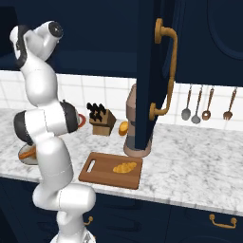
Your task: From the different types of pastries on the counter, select a croissant and place it on the cutting board. Then retrieve a jar of jam from the cabinet and place it alongside the croissant on the cutting board.
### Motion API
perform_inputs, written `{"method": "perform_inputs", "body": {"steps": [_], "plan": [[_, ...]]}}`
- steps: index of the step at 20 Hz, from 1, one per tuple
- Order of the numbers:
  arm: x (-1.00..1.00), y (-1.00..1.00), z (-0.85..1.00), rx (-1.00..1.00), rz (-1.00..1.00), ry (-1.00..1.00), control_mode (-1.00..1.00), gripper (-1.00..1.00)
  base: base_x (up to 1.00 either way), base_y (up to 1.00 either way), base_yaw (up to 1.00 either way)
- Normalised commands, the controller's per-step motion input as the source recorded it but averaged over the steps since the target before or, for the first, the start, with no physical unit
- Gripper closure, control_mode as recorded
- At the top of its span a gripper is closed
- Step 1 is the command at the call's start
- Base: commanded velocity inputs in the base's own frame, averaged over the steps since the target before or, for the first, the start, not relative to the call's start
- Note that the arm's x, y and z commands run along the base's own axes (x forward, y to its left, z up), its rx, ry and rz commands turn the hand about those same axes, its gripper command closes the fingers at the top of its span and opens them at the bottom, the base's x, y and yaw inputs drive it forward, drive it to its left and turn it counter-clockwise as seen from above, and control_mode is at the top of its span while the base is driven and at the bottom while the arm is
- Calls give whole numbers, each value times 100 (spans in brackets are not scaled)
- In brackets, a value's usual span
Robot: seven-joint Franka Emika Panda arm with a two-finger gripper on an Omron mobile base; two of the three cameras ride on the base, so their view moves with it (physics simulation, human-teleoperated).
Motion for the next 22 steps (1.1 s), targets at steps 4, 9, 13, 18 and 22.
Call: {"method": "perform_inputs", "body": {"steps": [4, 9, 13, 18, 22], "plan": [[-100, -48, -27, 10, 0, -42, -100, 100, 0, 0, 0], [-100, -48, -45, 10, 0, -51, -100, 100, 0, 0, 0], [-100, -38, 80, 23, 0, -57, -100, 100, 0, 0, 0], [-100, -48, 85, 15, 0, -54, -100, 100, 0, 0, 0], [-100, -57, -13, -23, -4, -12, -100, 100, 0, 0, 0]]}}
